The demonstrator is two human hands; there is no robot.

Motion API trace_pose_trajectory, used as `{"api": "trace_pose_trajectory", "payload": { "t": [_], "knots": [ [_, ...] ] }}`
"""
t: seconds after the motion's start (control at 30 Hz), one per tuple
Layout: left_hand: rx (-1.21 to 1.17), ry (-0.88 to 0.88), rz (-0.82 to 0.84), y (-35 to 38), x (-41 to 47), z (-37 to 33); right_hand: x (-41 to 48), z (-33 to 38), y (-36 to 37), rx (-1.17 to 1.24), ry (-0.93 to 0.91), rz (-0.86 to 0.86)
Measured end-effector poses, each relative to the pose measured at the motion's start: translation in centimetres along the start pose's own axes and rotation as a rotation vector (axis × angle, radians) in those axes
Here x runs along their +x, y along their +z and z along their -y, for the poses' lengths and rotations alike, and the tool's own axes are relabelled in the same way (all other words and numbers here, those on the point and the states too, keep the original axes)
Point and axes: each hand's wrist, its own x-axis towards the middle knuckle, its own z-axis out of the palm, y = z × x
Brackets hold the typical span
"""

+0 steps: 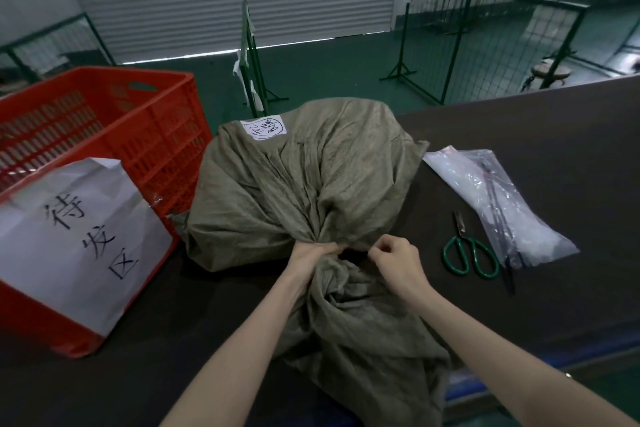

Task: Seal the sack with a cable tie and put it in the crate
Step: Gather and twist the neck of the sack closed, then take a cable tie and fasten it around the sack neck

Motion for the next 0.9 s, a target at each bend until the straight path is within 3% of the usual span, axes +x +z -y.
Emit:
{"api": "trace_pose_trajectory", "payload": {
  "t": [0.27,0.6,0.9],
  "knots": [
    [0.199,0.05,-0.126,0.6,1.9,0.7,4.9,-4.8,-3.6,-0.043,0.106,-0.279],
    [0.271,0.092,-0.091,2.5,5.4,0.9,6.1,-12.9,-10.7,-0.491,0.383,-0.579],
    [0.271,0.048,-0.009,2.9,6.9,1.1,5.3,-15.4,-11.7,-0.469,0.519,-0.455]
  ]
}}
